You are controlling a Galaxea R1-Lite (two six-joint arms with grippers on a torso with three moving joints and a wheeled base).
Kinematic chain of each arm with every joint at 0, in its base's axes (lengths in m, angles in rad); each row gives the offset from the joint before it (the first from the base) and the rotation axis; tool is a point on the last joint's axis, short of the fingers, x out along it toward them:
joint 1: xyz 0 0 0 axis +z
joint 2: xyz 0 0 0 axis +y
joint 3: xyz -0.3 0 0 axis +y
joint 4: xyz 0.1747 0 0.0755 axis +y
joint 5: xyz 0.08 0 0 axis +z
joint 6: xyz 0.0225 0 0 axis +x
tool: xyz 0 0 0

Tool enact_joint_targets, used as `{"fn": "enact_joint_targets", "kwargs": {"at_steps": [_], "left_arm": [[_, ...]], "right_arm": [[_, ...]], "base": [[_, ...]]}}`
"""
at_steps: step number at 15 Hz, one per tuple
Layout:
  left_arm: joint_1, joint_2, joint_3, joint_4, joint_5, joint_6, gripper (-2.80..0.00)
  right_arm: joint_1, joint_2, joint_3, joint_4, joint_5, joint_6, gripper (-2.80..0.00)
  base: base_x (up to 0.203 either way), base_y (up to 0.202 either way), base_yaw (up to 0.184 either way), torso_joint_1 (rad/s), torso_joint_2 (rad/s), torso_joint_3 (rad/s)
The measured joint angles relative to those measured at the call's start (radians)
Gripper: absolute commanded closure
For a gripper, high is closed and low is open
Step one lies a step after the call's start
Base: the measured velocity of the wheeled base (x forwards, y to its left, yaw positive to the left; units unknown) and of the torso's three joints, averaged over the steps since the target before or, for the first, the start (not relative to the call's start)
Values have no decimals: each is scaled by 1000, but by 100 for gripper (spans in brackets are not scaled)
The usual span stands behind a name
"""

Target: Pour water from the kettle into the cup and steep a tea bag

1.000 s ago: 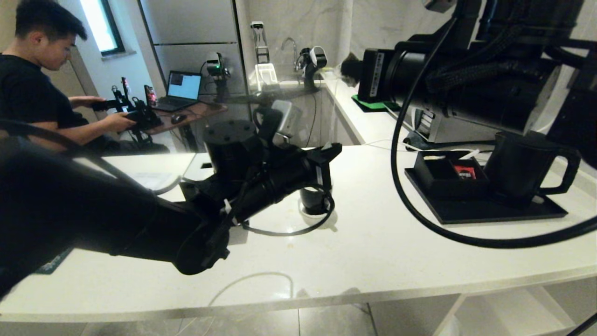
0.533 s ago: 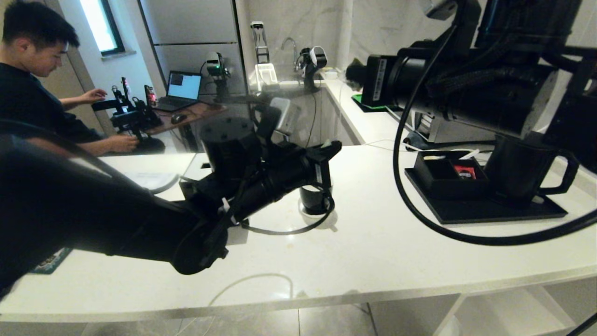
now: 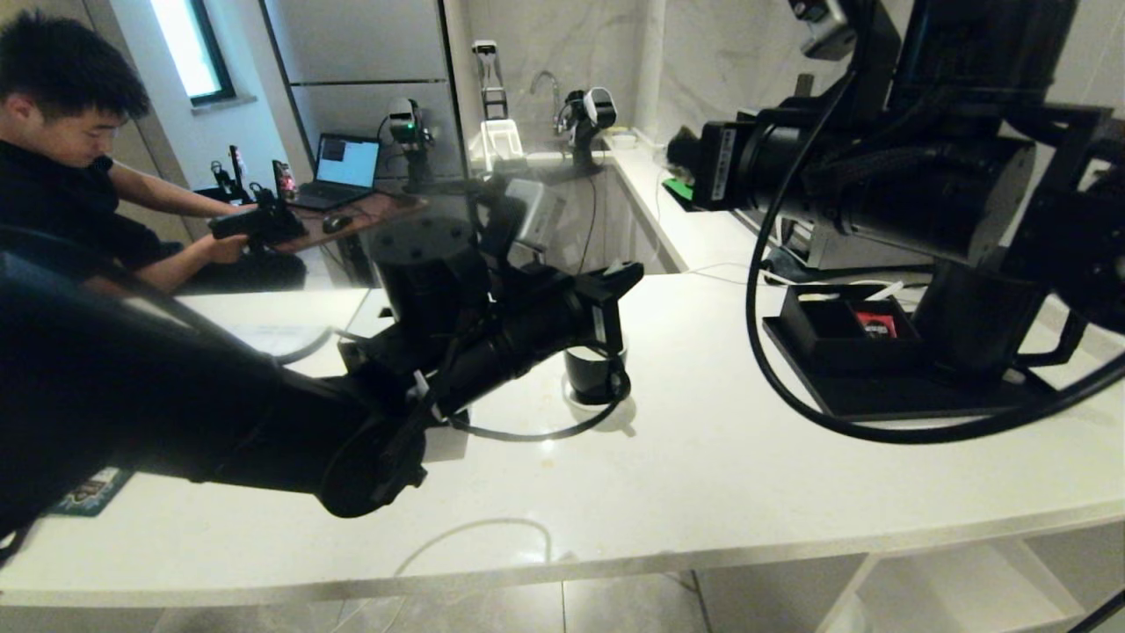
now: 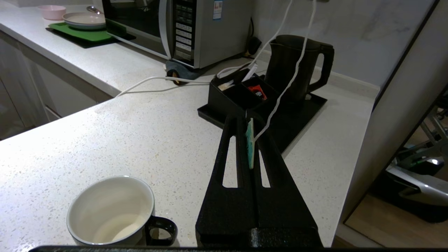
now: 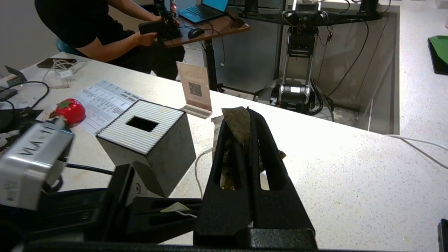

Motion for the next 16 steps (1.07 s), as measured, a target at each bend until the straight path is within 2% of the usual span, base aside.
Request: {"fn": "enact_joint_targets", "kwargs": {"at_steps": [11,16], "left_arm": [[-3,-5,14,-1,0,0,0],[-3,-6,14,-1,0,0,0]], "right_arm": [[-72,40,7,-3,1,1,0],[-99,48,67,-87,3,4,0]], "base": [[0,0,0,0,0,0],[0,0,0,0,0,0]]}}
